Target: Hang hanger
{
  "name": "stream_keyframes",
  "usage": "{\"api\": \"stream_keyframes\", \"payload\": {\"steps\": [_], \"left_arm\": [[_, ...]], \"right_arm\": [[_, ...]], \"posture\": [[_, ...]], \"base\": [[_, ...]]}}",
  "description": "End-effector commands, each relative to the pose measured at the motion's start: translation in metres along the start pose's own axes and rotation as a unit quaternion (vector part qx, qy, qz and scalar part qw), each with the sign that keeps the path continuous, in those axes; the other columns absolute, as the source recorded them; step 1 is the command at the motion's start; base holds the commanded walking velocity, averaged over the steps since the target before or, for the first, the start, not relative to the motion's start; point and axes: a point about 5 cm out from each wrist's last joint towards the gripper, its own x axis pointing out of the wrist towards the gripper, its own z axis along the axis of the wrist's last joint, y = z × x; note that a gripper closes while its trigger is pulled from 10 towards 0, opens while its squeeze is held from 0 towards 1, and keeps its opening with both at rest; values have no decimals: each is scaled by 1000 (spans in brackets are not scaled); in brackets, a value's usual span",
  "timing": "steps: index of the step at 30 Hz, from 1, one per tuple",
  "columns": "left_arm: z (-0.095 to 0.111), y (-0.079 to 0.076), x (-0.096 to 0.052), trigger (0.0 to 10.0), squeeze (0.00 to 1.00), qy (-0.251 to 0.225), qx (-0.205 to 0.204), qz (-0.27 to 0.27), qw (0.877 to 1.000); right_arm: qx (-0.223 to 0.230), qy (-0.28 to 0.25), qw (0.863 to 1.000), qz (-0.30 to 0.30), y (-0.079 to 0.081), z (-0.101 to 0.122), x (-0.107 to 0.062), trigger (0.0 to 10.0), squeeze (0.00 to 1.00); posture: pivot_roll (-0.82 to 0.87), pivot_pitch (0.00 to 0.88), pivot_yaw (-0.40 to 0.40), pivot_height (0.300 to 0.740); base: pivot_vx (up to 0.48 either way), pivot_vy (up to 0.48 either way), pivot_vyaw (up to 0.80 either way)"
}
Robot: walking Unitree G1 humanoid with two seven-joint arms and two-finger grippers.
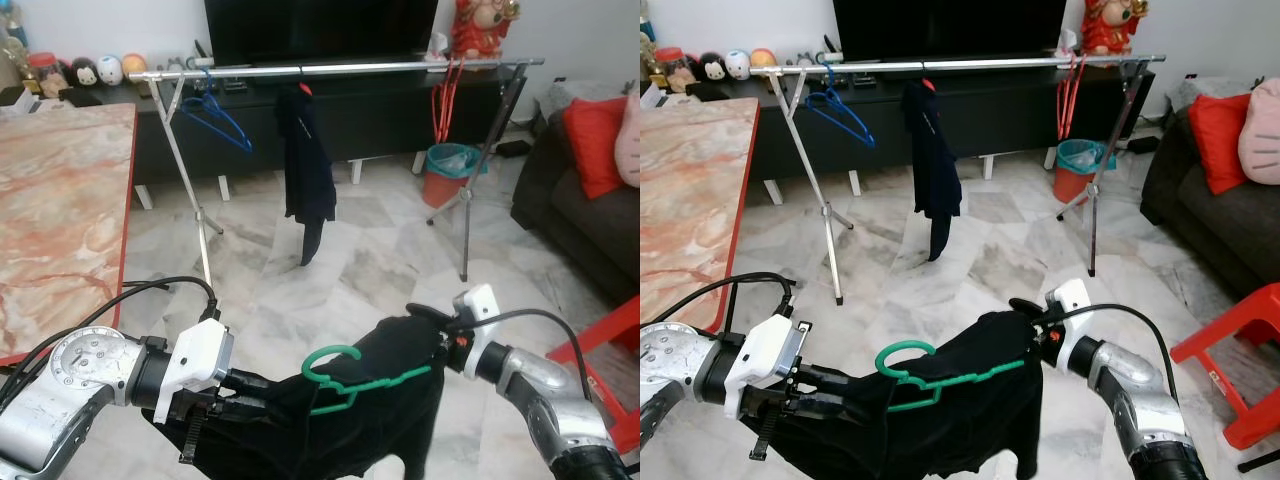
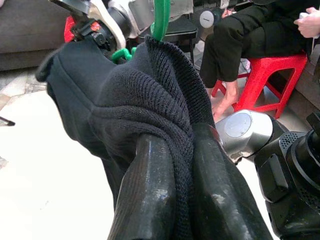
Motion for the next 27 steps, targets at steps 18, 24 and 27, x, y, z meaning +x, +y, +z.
{"api": "stream_keyframes", "payload": {"steps": [18, 24, 27], "left_arm": [[19, -1, 20, 10000, 0, -64, 44, -25, 997], [17, 1, 20, 10000, 0, -59, 42, -19, 997], [15, 1, 21, 10000, 0, -54, 40, -19, 998]], "right_arm": [[61, -88, 989, 98, 23, 18, -9, 10000, 0], [41, -88, 992, 85, 17, 24, -12, 10000, 0], [40, -91, 991, 91, 15, 28, -15, 10000, 0]], "posture": [[5, 0, -45, 740], [9, 0, -45, 740], [9, 0, -44, 740]], "base": [[0, 0, 0], [0, 0, 0], [0, 0, 0]]}}
